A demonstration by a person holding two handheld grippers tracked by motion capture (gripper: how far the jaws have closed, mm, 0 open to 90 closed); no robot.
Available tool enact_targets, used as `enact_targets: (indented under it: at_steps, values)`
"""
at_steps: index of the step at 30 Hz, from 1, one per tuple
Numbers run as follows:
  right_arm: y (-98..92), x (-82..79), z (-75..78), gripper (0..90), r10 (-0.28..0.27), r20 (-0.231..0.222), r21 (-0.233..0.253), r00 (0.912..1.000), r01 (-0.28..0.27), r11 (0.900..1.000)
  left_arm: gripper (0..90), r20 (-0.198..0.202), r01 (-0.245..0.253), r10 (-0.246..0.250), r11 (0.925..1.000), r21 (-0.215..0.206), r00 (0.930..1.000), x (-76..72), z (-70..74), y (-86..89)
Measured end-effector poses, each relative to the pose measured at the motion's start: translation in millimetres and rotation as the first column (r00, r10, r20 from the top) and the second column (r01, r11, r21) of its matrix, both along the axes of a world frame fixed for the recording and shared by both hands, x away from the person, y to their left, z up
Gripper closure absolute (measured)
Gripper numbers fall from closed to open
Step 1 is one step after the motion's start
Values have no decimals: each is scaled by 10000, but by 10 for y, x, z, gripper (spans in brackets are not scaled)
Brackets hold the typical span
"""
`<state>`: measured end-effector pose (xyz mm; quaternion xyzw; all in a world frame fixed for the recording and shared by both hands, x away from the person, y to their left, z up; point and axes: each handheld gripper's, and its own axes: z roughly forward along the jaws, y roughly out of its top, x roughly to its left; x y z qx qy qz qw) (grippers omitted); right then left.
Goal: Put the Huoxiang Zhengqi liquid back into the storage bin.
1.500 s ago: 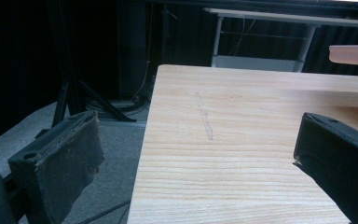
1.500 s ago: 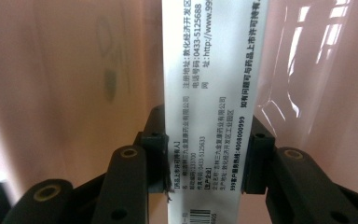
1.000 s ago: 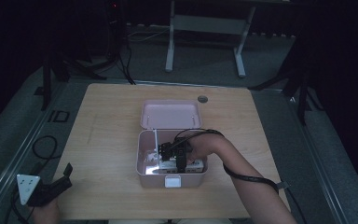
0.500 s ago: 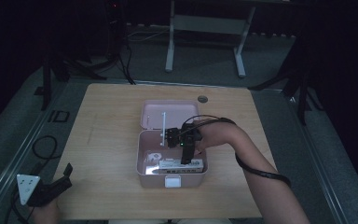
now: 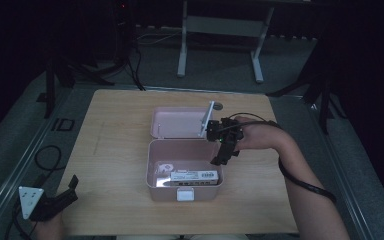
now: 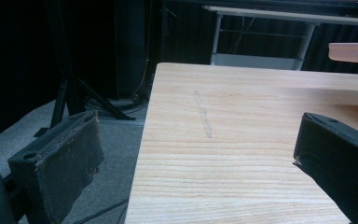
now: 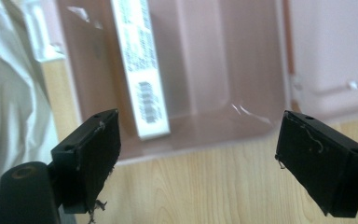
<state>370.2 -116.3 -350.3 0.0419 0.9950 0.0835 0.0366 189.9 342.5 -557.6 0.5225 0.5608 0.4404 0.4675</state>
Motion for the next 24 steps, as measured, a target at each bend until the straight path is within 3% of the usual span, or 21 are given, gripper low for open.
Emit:
enact_targets:
  at_steps: [4,7,10,13,22,24]
  values:
    - [-171,58,-21,133,-374,157,242,9992,370,9990,9,1,-14,14,10000,-22,10000,-4,2,5]
    - [-284,88,-54,136,-363,369,492,9987,344,9982,10,-25,2,-2,10000,-20,10000,-2,0,6]
    - [-403,132,-122,137,-714,660,647,9953,671,9956,10,8,-3,3,10000,-23,10000,-4,1,6]
    - [-510,170,-212,137,-1055,657,837,9922,999,9915,10,12,-13,13,10000,-47,10000,-5,-1,10]
    - [-754,250,-568,138,-1912,796,1672,9783,1760,9701,9,-11,-3,3,10000,-20,10000,-7,1,6]
    - [-817,259,-744,138,-2212,930,1998,9708,1995,9593,9,0,-10,10,10000,-43,10000,-7,1,6]
